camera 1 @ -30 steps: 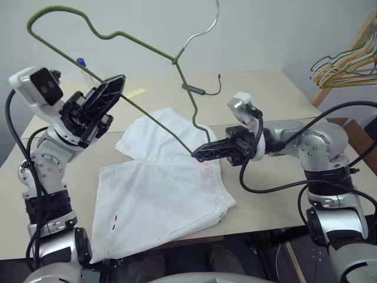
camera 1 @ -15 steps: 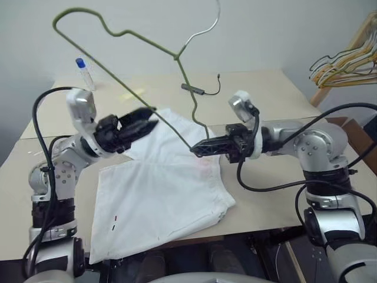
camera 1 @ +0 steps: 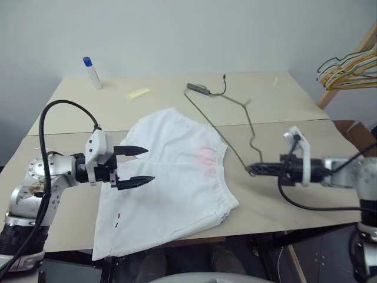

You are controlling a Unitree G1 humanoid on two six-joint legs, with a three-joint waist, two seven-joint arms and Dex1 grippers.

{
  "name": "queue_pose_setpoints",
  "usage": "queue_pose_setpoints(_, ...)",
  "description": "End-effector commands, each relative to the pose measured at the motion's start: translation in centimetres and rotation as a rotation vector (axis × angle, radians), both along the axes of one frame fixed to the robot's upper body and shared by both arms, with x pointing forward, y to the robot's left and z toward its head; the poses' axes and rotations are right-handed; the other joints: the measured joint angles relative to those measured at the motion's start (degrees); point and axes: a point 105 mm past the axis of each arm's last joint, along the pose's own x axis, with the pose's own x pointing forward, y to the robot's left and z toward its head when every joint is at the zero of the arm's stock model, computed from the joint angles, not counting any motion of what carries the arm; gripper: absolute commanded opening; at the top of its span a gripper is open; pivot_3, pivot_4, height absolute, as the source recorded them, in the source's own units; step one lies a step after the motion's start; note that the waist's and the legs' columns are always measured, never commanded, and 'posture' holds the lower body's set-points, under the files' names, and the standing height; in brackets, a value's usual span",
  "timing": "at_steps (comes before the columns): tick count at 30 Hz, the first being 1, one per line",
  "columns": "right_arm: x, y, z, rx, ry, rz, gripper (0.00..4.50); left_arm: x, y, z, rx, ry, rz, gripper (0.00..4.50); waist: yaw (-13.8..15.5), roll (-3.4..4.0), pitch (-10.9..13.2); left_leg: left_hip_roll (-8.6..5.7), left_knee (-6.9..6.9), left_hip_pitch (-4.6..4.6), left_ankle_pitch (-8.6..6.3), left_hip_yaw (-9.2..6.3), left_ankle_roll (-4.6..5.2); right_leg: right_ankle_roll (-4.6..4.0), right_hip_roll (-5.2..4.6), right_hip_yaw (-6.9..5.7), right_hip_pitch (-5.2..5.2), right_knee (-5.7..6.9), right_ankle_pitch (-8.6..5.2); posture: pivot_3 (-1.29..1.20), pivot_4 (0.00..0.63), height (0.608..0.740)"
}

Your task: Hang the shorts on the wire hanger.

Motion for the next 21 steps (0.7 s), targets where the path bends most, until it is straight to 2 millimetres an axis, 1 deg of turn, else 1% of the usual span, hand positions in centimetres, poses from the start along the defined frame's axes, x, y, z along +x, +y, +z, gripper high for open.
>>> queue_pose_setpoints(1,-2.2,-1.6,-0.3,0.096,0.207,-0.013,0.00,-0.4,-0.7,0.9,0.021,-0.040,-0.048,4.47,0.0,0.00,0.0,0.00,0.01,0.00,0.00,0.03,0.00,0.15,0.01,0.01,0.01,0.00,-0.09,-0.05,0.000,0.740)
queue_pose_setpoints(2,-2.9,-2.0,-0.7,0.132,0.283,-0.014,0.00,-0.3,-0.9,0.9,0.028,-0.042,-0.054,4.47,0.0,0.00,0.0,0.00,0.01,0.03,0.00,0.05,0.00,0.23,0.00,0.03,0.05,0.00,-0.13,-0.06,0.000,0.740)
queue_pose_setpoints(4,-3.6,-2.6,-1.0,0.180,0.368,-0.028,0.00,-0.2,-1.1,1.1,0.025,-0.043,-0.075,4.47,-0.2,0.00,0.0,0.01,0.02,0.13,0.00,0.12,0.00,0.27,0.00,0.08,0.14,-0.01,-0.15,-0.06,0.000,0.740)
queue_pose_setpoints(9,-4.9,-4.3,-1.5,0.206,0.471,-0.081,0.00,0.1,-1.0,2.3,0.029,-0.049,-0.099,4.47,-1.0,0.00,0.0,0.07,0.01,0.16,-0.01,0.16,0.02,0.32,0.07,0.10,0.16,-0.01,-0.19,-0.05,0.000,0.740)
queue_pose_setpoints(14,-5.4,-5.4,-2.4,0.204,0.490,-0.136,0.00,0.2,-0.6,2.4,0.041,-0.054,-0.086,4.47,-1.3,0.00,0.0,0.07,0.02,0.10,-0.05,0.17,0.09,0.39,0.05,0.12,0.14,-0.02,-0.23,-0.05,0.000,0.740)
queue_pose_setpoints(21,-5.5,-5.9,-2.9,0.234,0.475,-0.190,0.00,-0.1,-1.1,2.3,0.023,-0.046,-0.112,4.47,-1.3,0.00,0.0,0.07,0.04,0.15,-0.05,0.18,0.09,0.41,0.05,0.12,0.18,-0.02,-0.23,-0.07,0.000,0.740)
